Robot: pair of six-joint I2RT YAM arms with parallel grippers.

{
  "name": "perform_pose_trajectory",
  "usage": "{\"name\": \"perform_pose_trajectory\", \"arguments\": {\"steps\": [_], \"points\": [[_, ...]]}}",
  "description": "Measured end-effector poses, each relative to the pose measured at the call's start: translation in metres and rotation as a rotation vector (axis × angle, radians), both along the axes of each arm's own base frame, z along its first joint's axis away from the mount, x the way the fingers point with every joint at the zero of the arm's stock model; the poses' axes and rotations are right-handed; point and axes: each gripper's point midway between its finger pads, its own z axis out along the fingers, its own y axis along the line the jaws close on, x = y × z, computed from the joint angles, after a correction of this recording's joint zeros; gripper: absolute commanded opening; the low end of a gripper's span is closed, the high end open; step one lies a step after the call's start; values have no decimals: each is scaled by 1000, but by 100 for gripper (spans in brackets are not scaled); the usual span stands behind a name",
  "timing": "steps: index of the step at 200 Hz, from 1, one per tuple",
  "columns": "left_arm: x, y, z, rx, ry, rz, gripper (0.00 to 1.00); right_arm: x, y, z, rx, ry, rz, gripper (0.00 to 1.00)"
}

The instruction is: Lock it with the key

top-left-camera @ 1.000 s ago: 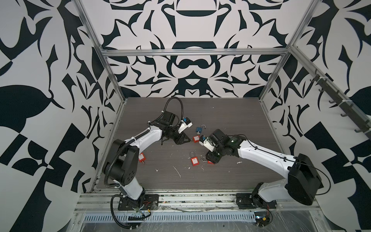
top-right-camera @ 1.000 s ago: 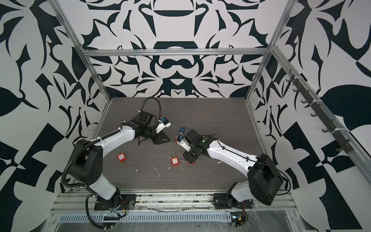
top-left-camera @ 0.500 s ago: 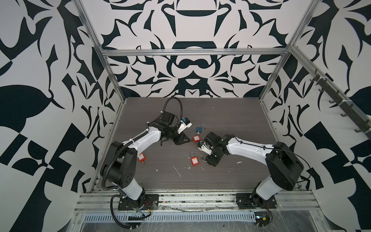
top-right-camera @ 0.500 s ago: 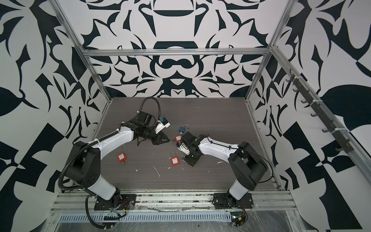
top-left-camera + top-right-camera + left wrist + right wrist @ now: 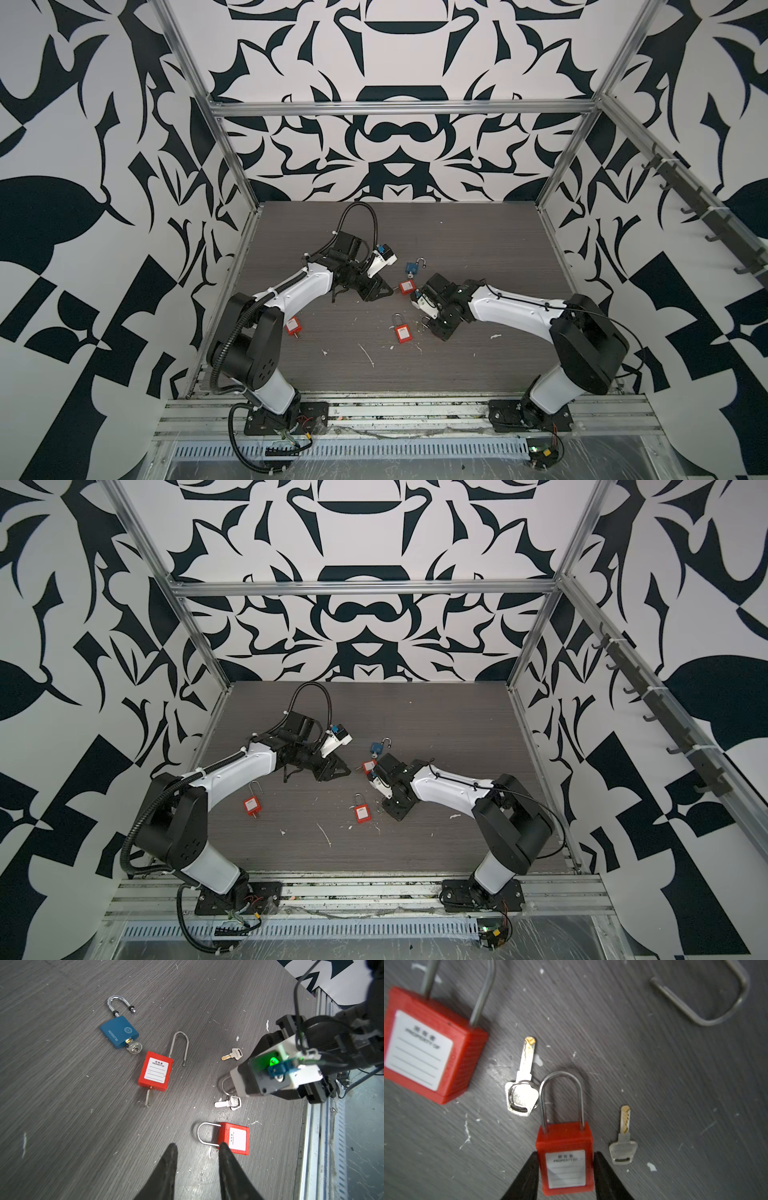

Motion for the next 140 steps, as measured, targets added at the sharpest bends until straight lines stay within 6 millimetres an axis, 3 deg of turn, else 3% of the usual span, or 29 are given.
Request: {"name": "perform_pose_trajectory", "arguments": {"steps": [50, 140], "points": [[0, 0, 1, -2, 1, 3, 36, -1, -1, -1, 2, 7, -135, 40], [0, 0, 4, -5, -5, 4, 37, 4, 1, -1, -23, -3, -313, 44]]}}
